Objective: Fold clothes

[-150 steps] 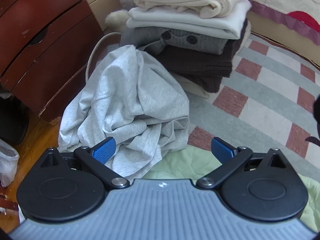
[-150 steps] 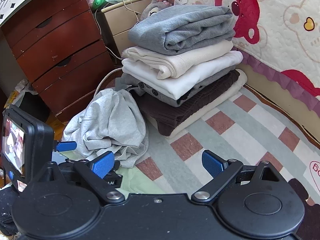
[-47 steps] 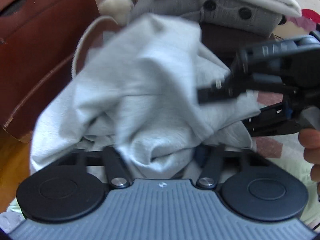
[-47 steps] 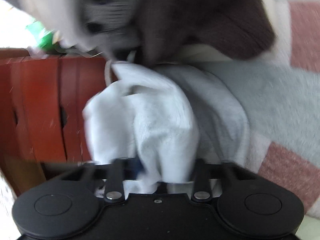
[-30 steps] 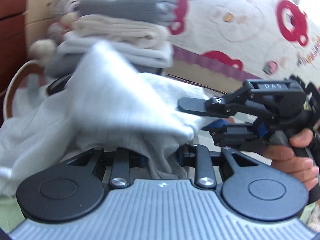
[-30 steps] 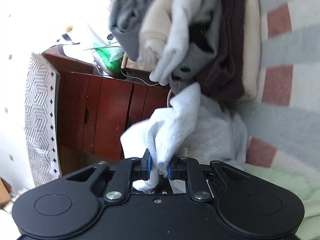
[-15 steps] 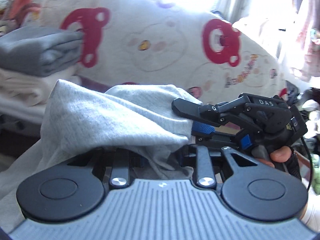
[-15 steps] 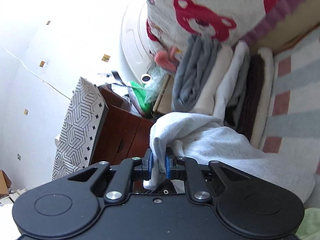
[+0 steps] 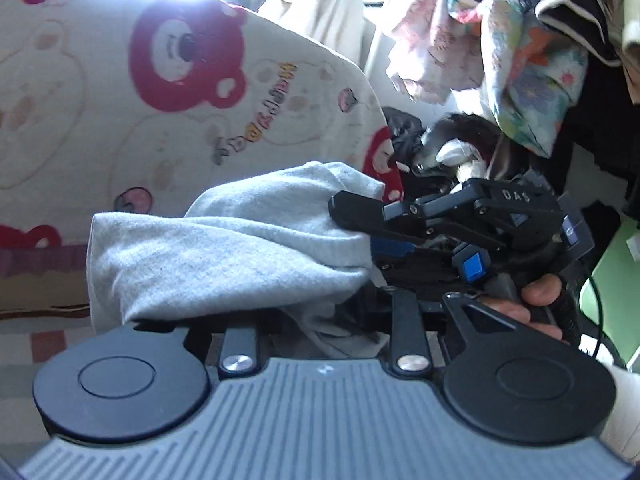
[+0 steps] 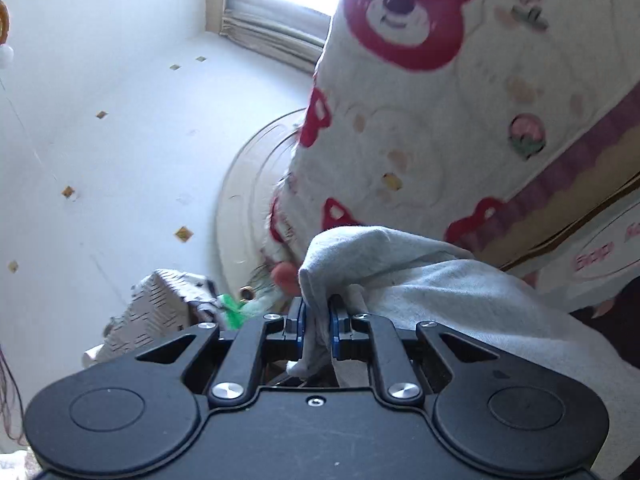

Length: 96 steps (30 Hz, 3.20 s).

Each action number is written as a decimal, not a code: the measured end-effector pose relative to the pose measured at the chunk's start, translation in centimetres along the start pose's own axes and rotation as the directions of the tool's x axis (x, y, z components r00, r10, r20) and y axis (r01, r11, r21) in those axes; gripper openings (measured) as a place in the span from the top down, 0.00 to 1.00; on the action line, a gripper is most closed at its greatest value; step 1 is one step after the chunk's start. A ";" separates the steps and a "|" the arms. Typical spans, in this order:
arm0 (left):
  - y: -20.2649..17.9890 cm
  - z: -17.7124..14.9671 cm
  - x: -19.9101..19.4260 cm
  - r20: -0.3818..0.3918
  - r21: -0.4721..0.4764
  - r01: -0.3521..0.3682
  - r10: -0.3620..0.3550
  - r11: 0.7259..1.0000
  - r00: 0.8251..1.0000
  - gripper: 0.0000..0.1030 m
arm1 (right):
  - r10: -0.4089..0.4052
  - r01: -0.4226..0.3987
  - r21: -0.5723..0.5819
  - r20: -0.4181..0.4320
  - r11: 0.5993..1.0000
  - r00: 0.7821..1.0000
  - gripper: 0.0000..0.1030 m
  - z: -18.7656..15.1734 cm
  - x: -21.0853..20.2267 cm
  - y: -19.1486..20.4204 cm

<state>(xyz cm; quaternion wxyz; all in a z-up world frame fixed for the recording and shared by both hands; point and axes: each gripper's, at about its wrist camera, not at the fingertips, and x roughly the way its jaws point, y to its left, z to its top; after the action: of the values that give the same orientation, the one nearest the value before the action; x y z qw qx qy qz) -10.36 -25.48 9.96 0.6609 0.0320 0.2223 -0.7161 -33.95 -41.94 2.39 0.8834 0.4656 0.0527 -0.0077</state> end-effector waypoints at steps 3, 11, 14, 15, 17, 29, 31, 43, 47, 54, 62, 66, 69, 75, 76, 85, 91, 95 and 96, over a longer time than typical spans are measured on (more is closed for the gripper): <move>1.1 -2.5 4.6 -0.156 0.032 -0.116 0.119 0.993 0.980 0.50 | -0.457 0.462 -0.053 0.095 0.885 0.885 0.47 0.9 -2.3 -2.6; 6.7 -11.2 0.7 -0.330 0.001 -0.459 0.434 0.888 0.838 0.41 | -0.718 0.717 -0.065 0.001 0.694 0.696 0.47 -2.9 -1.7 -9.7; 7.7 -13.2 -1.9 -0.342 -0.026 -0.532 0.493 0.846 0.800 0.41 | -0.703 0.702 -0.046 -0.085 0.710 0.706 0.47 -4.2 0.1 -11.8; 8.1 -13.6 -2.7 -0.346 -0.036 -0.555 0.511 0.831 0.787 0.41 | -0.704 0.703 -0.046 -0.106 0.709 0.703 0.47 -4.4 0.7 -12.2; 8.4 -14.6 -3.8 -0.351 -0.061 -0.583 0.529 0.810 0.772 0.41 | -0.688 0.690 -0.038 -0.128 0.723 0.714 0.46 -4.7 1.2 -12.2; 8.1 -19.6 -2.3 -0.490 -0.031 -0.639 0.545 0.769 0.680 0.40 | -0.734 0.699 -0.228 -0.259 0.678 0.627 0.86 -9.5 5.3 -13.1; 8.4 -19.7 -2.1 -0.499 -0.023 -0.646 0.551 0.763 0.668 0.36 | -0.716 0.668 -0.267 -0.172 0.695 0.676 0.90 -9.0 4.7 -11.3; 5.9 -18.8 -2.0 -0.369 0.040 -0.567 0.539 0.823 0.757 0.36 | -0.759 0.749 -0.474 0.223 0.463 0.611 0.94 -0.9 -0.7 -6.2; 3.9 -18.8 -0.2 -0.328 0.120 -0.451 0.464 0.885 0.823 0.27 | -0.759 0.782 -0.467 0.298 0.413 0.579 0.95 0.2 -2.2 -5.4; 4.4 -19.3 4.9 -0.380 0.275 -0.413 0.493 0.868 0.782 0.23 | -0.748 0.813 -0.477 0.392 0.334 0.536 0.96 3.5 -4.5 -2.8; 5.6 -15.2 0.8 -0.240 0.186 -0.561 0.591 0.807 0.770 0.99 | -0.746 0.795 -0.545 0.405 0.267 0.528 0.96 5.6 -4.3 -2.6; 7.0 -11.4 -4.9 -0.097 0.045 -0.666 0.666 0.745 0.739 0.99 | -0.700 0.768 -0.531 0.391 0.358 0.597 0.96 6.8 -4.3 -2.7; 8.8 -9.6 -8.6 -0.057 -0.107 -0.676 0.674 0.729 0.737 0.99 | -0.608 0.682 -0.560 0.354 0.470 0.710 0.96 7.4 -3.9 -3.3; 14.2 -14.1 -6.3 -0.326 -0.187 -0.723 0.652 0.665 0.684 0.95 | -0.838 0.836 -0.390 0.232 0.385 0.494 0.82 8.1 1.9 -11.6; 14.4 -15.0 -5.7 -0.354 -0.182 -0.724 0.643 0.665 0.679 0.95 | -0.838 0.829 -0.374 0.199 0.415 0.508 0.82 7.4 2.6 -11.8; 12.9 -19.4 -5.3 -0.411 -0.233 -0.649 0.531 0.724 0.741 0.74 | -0.621 0.361 -0.623 -0.265 0.694 0.737 0.55 -6.7 13.4 -8.1; 11.9 -19.6 -5.1 -0.390 -0.239 -0.588 0.478 0.773 0.787 0.57 | -0.678 0.315 -0.696 -0.332 0.646 0.656 0.49 -13.2 20.5 -8.9; 12.4 -19.4 -4.3 -0.395 -0.234 -0.601 0.490 0.764 0.777 0.43 | -0.719 0.439 -0.682 -0.184 0.585 0.671 0.49 -11.6 20.8 -10.3; 12.8 -19.6 -3.8 -0.404 -0.233 -0.614 0.499 0.754 0.767 0.43 | -0.725 0.476 -0.662 -0.151 0.579 0.673 0.50 -10.7 20.7 -10.8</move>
<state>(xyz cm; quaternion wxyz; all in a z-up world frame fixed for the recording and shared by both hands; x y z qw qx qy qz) -2.44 -15.22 -9.87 0.7959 0.0933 0.4294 -0.4165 -14.96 -38.51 -14.53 0.8891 0.1208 0.3930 -0.2010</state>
